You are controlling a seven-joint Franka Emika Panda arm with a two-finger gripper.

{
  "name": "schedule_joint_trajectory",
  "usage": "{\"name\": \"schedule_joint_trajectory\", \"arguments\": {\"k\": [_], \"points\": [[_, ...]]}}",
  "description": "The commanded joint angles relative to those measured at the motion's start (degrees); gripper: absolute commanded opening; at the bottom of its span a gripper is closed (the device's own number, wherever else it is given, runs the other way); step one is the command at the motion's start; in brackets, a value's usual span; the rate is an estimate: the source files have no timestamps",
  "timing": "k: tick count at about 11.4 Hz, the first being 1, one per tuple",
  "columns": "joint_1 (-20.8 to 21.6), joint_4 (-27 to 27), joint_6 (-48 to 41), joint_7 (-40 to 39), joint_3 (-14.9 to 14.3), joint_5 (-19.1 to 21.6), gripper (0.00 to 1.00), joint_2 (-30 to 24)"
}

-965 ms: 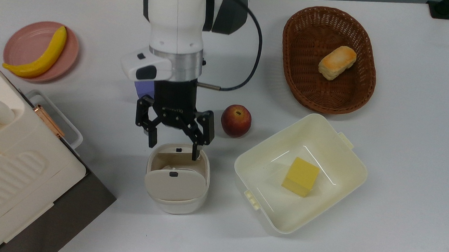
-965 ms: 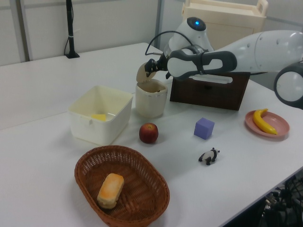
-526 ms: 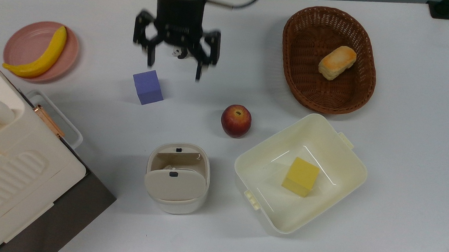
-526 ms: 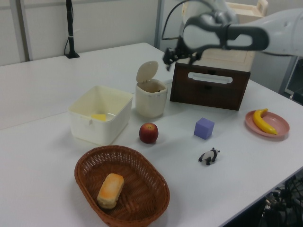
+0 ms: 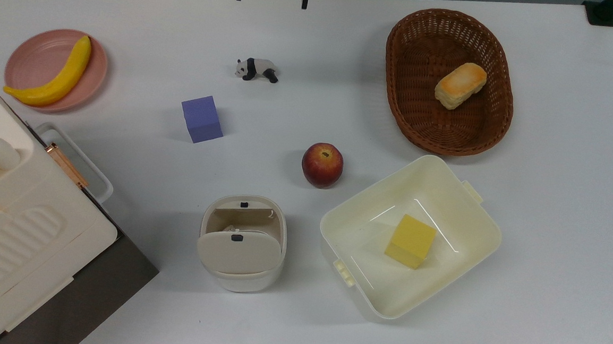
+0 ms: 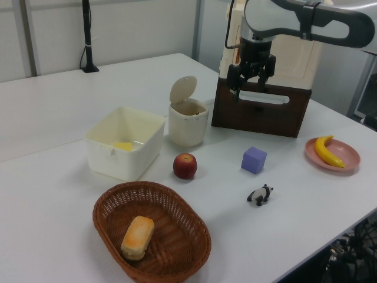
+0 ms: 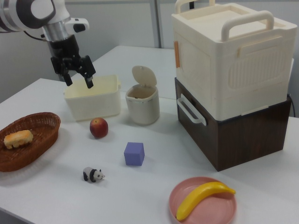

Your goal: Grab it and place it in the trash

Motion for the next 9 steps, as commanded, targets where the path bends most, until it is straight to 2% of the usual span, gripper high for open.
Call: {"name": "schedule_joint_trajectory", "arguments": {"k": [1, 2, 3, 9], "points": [[4.20, -3.87, 0.77, -3.80, -6.81, 5.57, 1.00, -1.94], [6.66, -3.88, 0.68, -3.28, -9.79, 6.55, 1.00, -1.94], [8.68, -3.79, 0.94, -3.01, -11.39, 6.56, 1.00, -1.76], [8.09, -3.44, 2.53, -3.62, -12.63, 7.35, 1.00, -0.19]]}}
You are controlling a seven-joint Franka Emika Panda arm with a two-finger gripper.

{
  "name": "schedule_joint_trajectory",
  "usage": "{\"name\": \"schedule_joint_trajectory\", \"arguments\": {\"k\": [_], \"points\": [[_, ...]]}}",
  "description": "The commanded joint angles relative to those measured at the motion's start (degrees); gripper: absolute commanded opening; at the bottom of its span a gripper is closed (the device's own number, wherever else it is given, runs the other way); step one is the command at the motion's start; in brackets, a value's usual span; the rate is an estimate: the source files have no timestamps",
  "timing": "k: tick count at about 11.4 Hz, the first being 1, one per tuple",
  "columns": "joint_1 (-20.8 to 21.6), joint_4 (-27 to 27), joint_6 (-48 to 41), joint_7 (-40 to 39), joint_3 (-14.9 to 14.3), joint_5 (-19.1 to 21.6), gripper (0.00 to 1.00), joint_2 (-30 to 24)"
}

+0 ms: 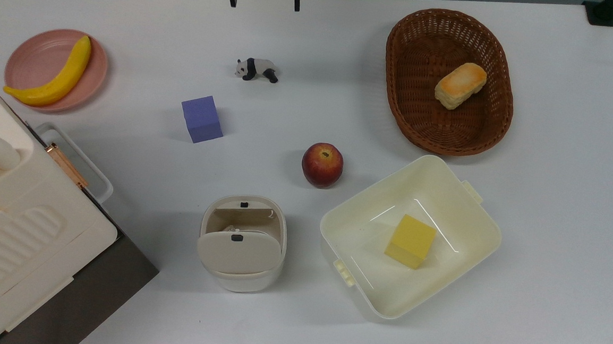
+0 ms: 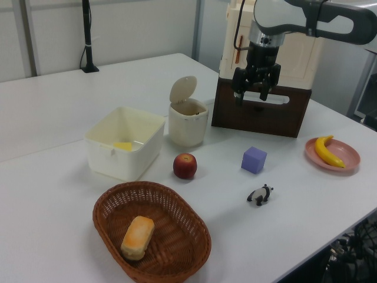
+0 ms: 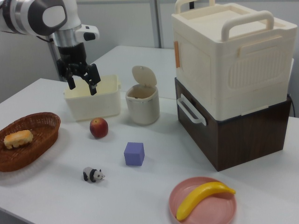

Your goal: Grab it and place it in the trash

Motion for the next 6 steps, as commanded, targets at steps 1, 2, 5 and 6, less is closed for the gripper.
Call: {"name": "schedule_joint_trajectory", "arguments": {"k": [1, 2, 5, 6], "points": [[0.83, -1.07, 1.97, -0.84, -1.22, 1.17, 1.00, 0.25], [0.83, -1.07, 1.88, -0.74, -1.22, 1.26, 1.00, 0.26], [0.66, -0.98, 1.88, -1.27, -1.31, 1.26, 1.00, 0.26], [0.57, -0.89, 1.88, -1.36, -1.31, 1.26, 1.00, 0.17]]}}
